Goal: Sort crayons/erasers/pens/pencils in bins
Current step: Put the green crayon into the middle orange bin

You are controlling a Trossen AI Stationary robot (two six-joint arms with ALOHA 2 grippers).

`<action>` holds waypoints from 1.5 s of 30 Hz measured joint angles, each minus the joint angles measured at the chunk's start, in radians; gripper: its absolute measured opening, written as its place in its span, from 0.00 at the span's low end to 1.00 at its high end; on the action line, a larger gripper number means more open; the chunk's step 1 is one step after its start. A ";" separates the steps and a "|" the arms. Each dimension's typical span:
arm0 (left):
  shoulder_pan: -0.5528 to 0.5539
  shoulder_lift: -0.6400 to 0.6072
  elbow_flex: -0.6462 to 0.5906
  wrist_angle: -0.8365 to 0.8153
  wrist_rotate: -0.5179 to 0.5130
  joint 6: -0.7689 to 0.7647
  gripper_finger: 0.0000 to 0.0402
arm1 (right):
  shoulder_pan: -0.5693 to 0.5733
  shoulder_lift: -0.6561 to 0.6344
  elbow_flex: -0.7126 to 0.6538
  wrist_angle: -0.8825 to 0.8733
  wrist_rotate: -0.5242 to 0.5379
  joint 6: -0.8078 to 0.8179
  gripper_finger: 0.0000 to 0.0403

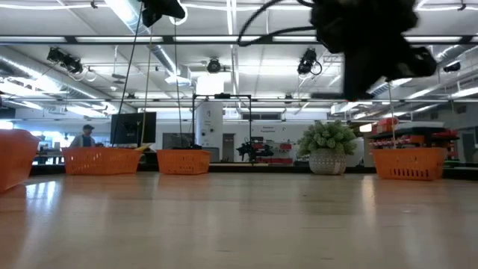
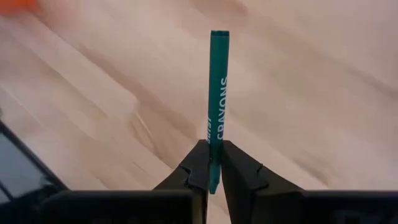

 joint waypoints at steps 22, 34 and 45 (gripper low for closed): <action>0.021 -0.044 0.000 0.029 -0.010 0.115 0.06 | -0.404 0.004 0.229 0.106 -0.048 -0.323 0.09; 0.095 -0.100 0.000 0.092 -0.011 0.113 0.06 | -0.480 0.196 0.359 0.270 -0.127 -0.382 0.09; 0.138 -0.143 0.000 0.081 -0.011 0.096 0.06 | -0.610 0.528 0.806 0.199 -0.109 -0.505 0.09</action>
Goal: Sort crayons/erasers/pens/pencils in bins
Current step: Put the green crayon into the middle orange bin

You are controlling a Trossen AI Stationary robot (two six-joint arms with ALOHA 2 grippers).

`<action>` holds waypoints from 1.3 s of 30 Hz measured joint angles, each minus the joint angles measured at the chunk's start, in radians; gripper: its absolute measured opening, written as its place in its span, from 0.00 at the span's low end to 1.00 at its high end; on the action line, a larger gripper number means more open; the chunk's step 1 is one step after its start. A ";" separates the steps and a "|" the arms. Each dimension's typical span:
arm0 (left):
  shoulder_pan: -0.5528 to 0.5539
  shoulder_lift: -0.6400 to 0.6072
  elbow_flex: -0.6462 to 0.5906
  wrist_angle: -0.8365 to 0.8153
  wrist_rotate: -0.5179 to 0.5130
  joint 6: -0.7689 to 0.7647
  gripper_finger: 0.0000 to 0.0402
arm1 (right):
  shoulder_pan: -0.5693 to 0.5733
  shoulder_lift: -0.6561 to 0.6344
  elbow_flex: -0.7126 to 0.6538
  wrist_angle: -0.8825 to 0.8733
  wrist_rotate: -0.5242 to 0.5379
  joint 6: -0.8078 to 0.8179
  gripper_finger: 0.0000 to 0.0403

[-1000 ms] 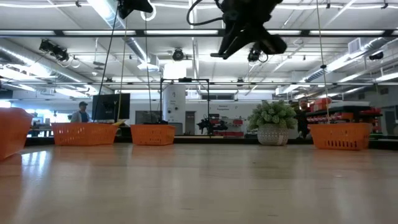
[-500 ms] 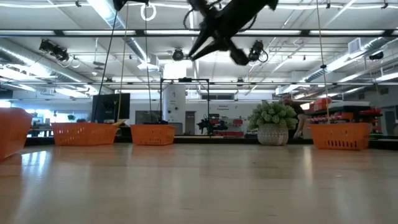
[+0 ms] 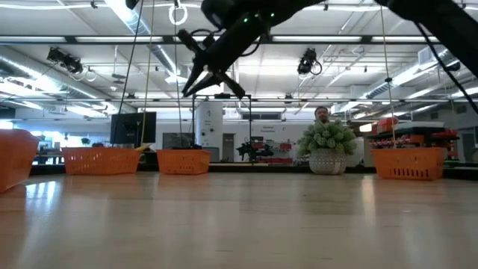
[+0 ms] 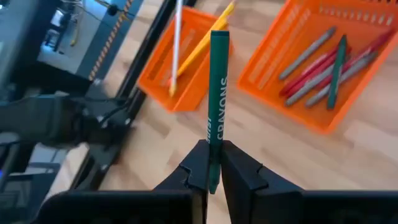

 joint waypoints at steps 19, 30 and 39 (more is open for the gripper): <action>-0.043 -0.053 0.000 -0.019 0.038 -0.178 0.05 | -0.116 0.221 0.091 0.078 -0.009 0.164 0.09; -0.043 -0.054 0.000 -0.086 0.038 -0.176 0.07 | -0.141 0.223 0.093 0.058 0.068 0.277 0.09; -0.043 -0.054 0.000 -0.090 0.074 -0.092 0.08 | -0.143 0.223 0.092 0.004 0.080 0.316 0.18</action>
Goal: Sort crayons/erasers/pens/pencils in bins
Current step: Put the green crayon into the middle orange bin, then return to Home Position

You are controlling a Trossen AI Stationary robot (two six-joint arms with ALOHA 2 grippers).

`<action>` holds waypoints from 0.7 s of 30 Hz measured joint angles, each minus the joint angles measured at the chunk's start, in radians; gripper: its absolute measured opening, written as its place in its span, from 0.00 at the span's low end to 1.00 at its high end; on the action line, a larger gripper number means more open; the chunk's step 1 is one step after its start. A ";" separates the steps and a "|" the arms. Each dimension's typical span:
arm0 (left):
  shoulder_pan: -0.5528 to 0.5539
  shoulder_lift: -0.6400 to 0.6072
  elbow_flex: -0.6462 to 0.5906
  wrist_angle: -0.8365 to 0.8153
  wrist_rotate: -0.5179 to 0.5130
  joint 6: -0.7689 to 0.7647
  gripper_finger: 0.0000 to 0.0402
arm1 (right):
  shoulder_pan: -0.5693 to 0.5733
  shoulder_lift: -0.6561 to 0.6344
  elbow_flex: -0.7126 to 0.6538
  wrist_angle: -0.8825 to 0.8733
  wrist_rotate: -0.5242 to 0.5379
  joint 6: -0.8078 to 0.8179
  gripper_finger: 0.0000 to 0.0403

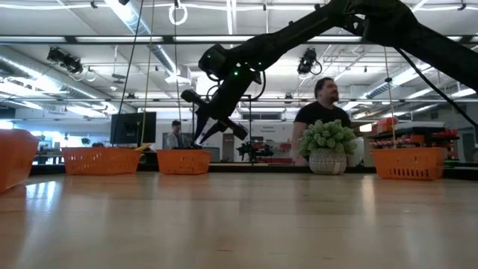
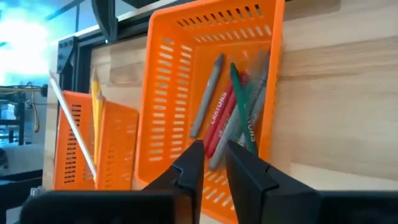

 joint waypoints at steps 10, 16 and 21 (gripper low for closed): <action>0.000 0.000 0.000 -0.010 0.009 0.006 0.09 | 0.005 0.000 0.000 0.001 0.005 -0.002 0.20; 0.000 0.000 0.000 -0.022 0.009 0.006 0.07 | 0.026 -0.022 -0.003 0.013 -0.139 -0.088 0.20; 0.003 0.000 0.000 -0.023 0.008 0.006 0.07 | 0.068 -0.102 -0.002 -0.062 -0.237 -0.235 0.21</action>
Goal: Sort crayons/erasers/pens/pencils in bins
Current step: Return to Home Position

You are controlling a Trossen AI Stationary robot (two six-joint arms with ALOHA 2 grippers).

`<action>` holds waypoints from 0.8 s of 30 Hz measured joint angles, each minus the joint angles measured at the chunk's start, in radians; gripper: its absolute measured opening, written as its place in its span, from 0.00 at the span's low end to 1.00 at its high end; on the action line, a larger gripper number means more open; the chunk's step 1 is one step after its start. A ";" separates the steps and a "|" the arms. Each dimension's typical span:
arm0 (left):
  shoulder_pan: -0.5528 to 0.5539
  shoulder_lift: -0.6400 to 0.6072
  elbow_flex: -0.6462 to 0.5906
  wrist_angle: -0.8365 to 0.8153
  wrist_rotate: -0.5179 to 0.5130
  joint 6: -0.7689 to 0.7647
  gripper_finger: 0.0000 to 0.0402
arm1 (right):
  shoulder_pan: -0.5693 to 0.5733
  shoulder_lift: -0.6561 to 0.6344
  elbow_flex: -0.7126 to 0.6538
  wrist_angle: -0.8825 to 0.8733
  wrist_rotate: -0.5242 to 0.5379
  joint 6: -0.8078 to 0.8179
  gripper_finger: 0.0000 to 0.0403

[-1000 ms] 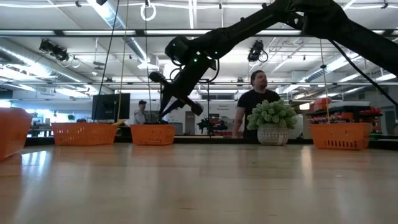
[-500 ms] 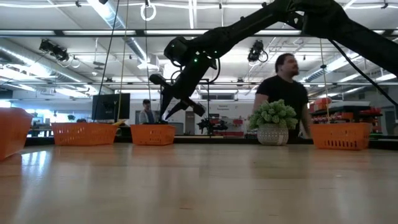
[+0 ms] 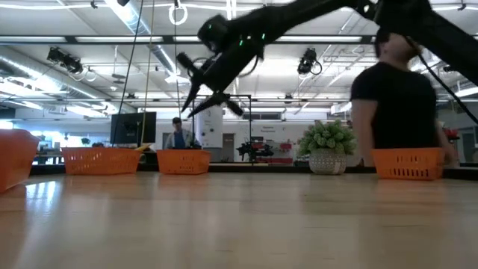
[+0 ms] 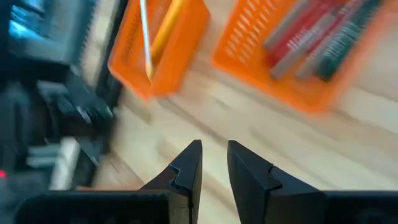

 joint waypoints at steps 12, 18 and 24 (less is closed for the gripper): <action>0.005 -0.042 0.000 -0.033 -0.030 -0.060 0.07 | 0.131 -0.265 -0.070 -0.381 0.087 -0.284 0.03; 0.005 -0.192 0.000 -0.161 -0.073 -0.096 0.02 | 0.175 -0.512 -0.433 -0.135 0.087 -0.224 0.02; 0.005 -0.325 -0.053 -0.145 -0.115 -0.201 0.01 | 0.198 -0.802 -0.900 0.243 0.061 -0.067 0.01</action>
